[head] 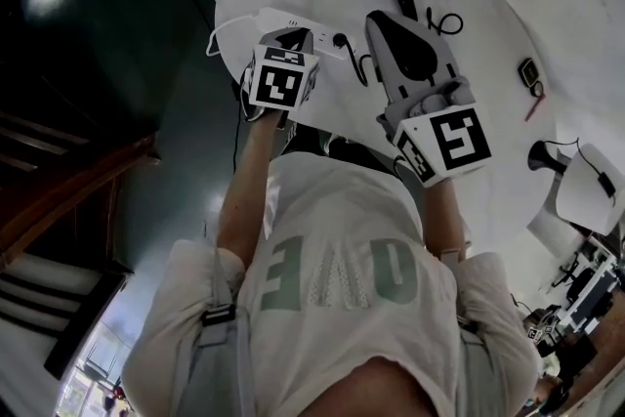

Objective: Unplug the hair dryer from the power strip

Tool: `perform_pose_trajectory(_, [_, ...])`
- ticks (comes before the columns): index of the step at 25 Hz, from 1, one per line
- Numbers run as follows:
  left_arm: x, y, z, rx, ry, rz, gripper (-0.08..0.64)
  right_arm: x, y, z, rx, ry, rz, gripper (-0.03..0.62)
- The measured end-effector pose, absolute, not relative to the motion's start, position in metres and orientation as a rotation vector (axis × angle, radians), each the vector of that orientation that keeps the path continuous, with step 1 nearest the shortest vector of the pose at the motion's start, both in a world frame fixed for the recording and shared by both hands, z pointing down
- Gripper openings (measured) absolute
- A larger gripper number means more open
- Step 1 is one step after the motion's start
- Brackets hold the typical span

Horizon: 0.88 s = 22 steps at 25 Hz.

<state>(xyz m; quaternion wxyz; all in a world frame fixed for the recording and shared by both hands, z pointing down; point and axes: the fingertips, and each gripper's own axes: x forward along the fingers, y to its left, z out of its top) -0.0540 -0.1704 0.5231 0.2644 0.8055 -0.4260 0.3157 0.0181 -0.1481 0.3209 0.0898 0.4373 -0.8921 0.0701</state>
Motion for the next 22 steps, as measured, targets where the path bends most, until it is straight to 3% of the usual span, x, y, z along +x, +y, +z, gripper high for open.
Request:
perform_pose_trajectory(11, [-0.045,-0.163,0.566,2.079,-0.814,1.255,0.012,0.019,-0.139,0.373,1.187,-2.554,0.393,0.025])
perform_pose_trajectory(14, [-0.044,-0.162,0.566,2.084,-0.782,1.283,0.012,0.017,-0.14,0.394,1.102,-2.5,0.45,0.111])
perform_pose_trajectory(17, [-0.044,-0.162,0.565,2.092,-0.799,1.266,0.012,0.012,-0.14,0.414,1.02,-2.442,0.478,0.155])
perform_pose_trajectory(22, [-0.045,-0.162,0.565,2.081,-0.756,1.275,0.012,0.005,-0.14,0.462,0.903,-2.268,0.479,0.163])
